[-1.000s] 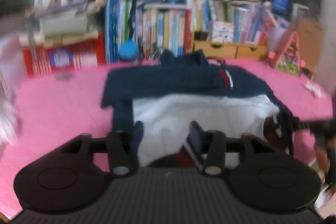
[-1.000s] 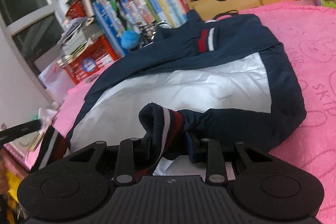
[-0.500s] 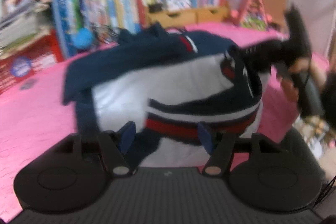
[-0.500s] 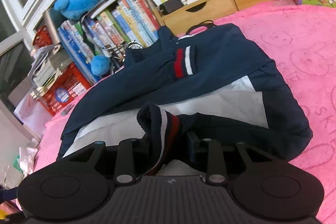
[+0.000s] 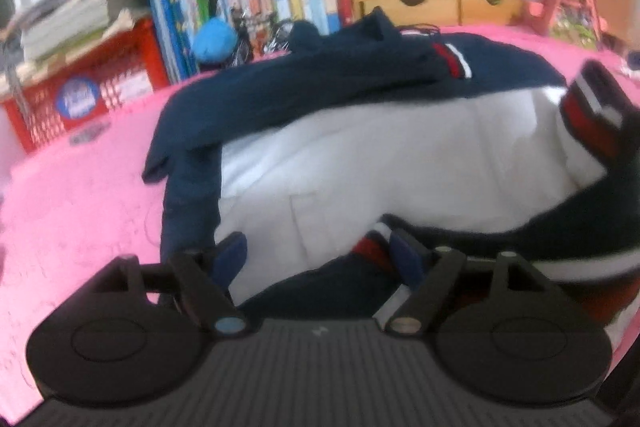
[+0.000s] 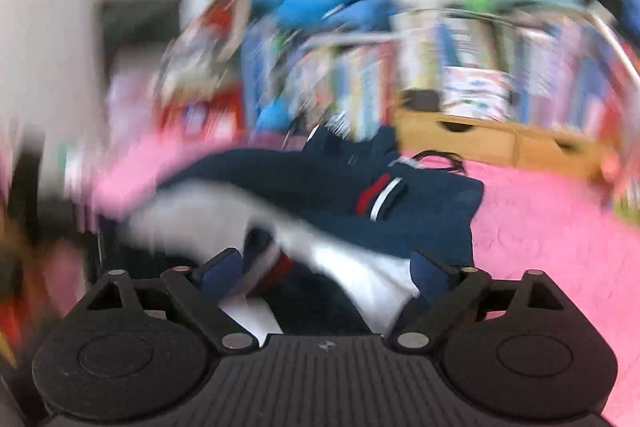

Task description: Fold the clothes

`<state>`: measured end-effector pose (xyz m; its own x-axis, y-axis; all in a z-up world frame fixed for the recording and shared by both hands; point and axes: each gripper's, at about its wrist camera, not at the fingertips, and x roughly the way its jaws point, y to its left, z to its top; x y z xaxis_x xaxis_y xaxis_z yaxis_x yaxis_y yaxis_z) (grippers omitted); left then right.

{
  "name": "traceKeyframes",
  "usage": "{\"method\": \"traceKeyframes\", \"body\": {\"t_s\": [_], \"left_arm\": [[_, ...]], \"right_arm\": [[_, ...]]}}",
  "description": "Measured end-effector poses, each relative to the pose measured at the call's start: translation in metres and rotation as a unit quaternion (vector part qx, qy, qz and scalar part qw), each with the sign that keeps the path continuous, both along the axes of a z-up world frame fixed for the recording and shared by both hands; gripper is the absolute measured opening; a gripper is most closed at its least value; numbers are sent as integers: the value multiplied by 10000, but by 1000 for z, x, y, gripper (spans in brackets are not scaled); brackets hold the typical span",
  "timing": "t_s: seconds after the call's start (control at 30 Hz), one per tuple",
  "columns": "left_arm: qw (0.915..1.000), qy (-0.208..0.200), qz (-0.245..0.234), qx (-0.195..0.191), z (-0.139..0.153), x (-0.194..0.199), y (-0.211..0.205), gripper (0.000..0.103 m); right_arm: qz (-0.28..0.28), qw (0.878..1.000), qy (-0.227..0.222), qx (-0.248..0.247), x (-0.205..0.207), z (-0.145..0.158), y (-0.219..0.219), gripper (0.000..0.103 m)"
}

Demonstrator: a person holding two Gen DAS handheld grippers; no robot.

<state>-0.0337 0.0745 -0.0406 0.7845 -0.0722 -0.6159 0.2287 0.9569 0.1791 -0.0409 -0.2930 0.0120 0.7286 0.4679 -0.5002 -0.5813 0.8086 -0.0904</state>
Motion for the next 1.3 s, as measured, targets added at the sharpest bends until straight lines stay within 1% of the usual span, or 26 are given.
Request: {"method": "traceKeyframes", "body": {"t_s": [0.07, 0.13, 0.2, 0.27, 0.33, 0.43, 0.5, 0.53, 0.6, 0.63, 0.7, 0.73, 0.77, 0.8, 0.87, 0.9, 0.93, 0.97, 1.0, 1.03, 1.07, 1.1, 1.13, 1.2, 1.27, 1.3], "left_arm": [[10000, 19, 4, -30, 1, 1, 1, 80], [10000, 52, 17, -79, 2, 1, 2, 80], [9999, -78, 55, -82, 6, -5, 5, 79], [9997, -238, 53, -82, 11, -12, 10, 81], [9992, -399, -32, -91, 17, -21, 18, 86], [9987, -315, -224, -335, 22, -26, 33, 87], [9955, -464, -484, -666, 22, -31, 43, 88], [9934, -443, -624, -853, 21, -31, 47, 89], [9894, -141, -831, -1183, 20, -22, 51, 89], [9869, 16, -961, -1296, 19, -17, 52, 91], [9842, 304, -1180, -1287, 12, -5, 50, 98], [9831, 490, -1295, -1200, 8, 3, 47, 101], [9829, 625, -1358, -1080, 4, 10, 43, 102], [9829, 740, -1398, -946, 0, 16, 39, 103], [9807, 793, -1497, -971, -1, 20, 34, 102], [9795, 804, -1549, -1009, -1, 22, 32, 99], [9791, 757, -1573, -1043, 0, 20, 29, 88], [9807, 630, -1532, -1036, 2, 16, 27, 70], [9852, 447, -1376, -922, 5, 10, 23, 59], [9895, 281, -1193, -768, 9, 7, 18, 39], [9929, 128, -1013, -613, 13, 5, 13, 27], [9945, -49, -847, -617, 19, 4, 10, 23], [9942, -191, -745, -747, 27, 5, 11, 21], [9893, -403, -695, -1216, 45, 6, 22, 22], [9839, -335, -932, -1487, 54, 9, 30, 27], [9813, -260, -1104, -1554, 56, 12, 33, 34]], "right_arm": [[348, 9964, -92, -763, 3, -9, 21, 92], [813, 9875, -202, -1336, 7, -19, 47, 92], [1309, 9771, -403, -1628, 14, -24, 71, 94], [1443, 9737, -388, -1719, 22, -31, 91, 100], [1441, 9760, -178, -1624, 30, -39, 105, 100], [1408, 9799, -67, -1411, 31, -47, 107, 99], [1318, 9837, 0, -1226, 27, -49, 100, 92], [1266, 9857, 88, -1110, 26, -50, 96, 89], [1157, 9889, 272, -889, 26, -49, 88, 75], [1096, 9902, 382, -771, 24, -47, 83, 72], [946, 9923, 592, -531, 20, -43, 75, 61], [880, 9928, 690, -419, 19, -42, 71, 59], [804, 9931, 812, -281, 17, -40, 68, 55], [742, 9927, 936, -138, 14, -40, 65, 55], [680, 9918, 1077, 62, 8, -39, 62, 54], [653, 9925, 1036, 67, 4, -39, 61, 53], [604, 9930, 1008, 87, 2, -38, 60, 52], [500, 9936, 996, 173, 1, -37, 59, 48], [344, 9941, 984, 310, 0, -36, 56, 39], [189, 9941, 971, 447, 0, -35, 53, 34], [20, 9936, 952, 609, -1, -33, 50, 25], [-131, 9927, 907, 790, -1, -29, 46, 23], [-247, 9915, 842, 961, -3, -25, 43, 21], [-437, 9890, 605, 1274, -7, -13, 36, 19], [-553, 9870, 426, 1447, -9, -2, 29, 19], [-601, 9861, 353, 1511, -10, 3, 26, 19]]}}
